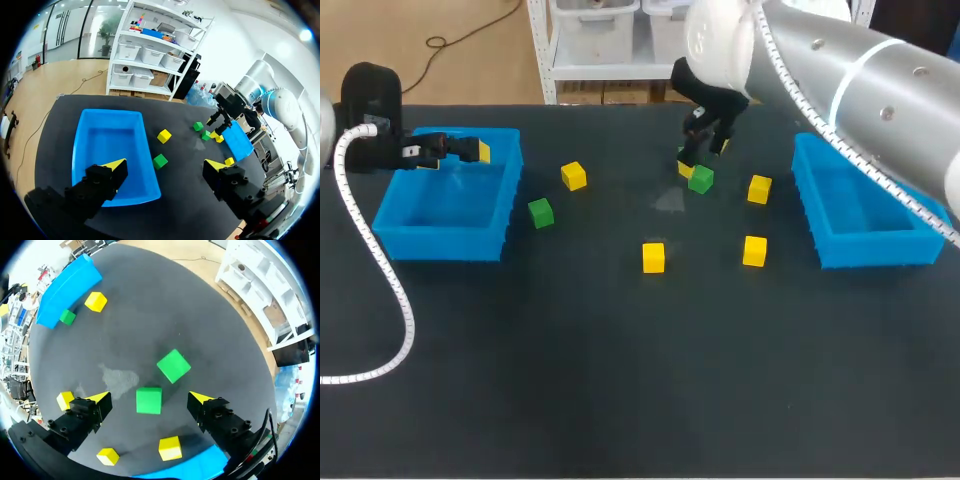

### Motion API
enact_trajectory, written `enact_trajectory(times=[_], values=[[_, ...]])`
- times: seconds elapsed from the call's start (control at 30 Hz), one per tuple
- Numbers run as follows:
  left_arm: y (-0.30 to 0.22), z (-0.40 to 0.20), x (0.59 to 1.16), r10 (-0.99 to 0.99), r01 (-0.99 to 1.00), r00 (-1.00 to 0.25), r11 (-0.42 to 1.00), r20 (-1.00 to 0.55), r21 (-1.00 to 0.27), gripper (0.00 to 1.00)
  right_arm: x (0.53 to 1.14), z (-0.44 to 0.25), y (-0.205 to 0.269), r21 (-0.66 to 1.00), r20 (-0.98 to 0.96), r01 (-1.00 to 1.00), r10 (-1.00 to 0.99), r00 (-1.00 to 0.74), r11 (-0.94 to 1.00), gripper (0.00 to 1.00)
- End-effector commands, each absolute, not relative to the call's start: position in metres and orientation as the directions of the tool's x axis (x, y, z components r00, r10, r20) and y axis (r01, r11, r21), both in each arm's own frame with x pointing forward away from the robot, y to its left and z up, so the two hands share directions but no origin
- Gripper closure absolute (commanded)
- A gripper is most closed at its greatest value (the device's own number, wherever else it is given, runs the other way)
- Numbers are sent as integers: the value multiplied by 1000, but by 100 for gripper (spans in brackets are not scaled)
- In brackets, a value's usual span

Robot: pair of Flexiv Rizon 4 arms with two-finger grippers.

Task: Put the green cubes in the right bin and the yellow cubes in the left bin.

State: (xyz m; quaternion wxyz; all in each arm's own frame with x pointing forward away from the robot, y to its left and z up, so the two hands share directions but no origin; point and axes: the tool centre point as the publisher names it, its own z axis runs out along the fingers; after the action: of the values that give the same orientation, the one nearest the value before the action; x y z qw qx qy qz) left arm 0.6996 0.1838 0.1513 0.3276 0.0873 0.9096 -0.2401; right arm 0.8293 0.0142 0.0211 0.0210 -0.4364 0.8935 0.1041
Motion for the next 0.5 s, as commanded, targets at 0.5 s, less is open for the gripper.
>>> enact_trajectory(times=[0.5], values=[[185,150,699,0,320,-767,866,-642,-383,0,829,9,19,150,88,-781,-795,-599,606,0]])
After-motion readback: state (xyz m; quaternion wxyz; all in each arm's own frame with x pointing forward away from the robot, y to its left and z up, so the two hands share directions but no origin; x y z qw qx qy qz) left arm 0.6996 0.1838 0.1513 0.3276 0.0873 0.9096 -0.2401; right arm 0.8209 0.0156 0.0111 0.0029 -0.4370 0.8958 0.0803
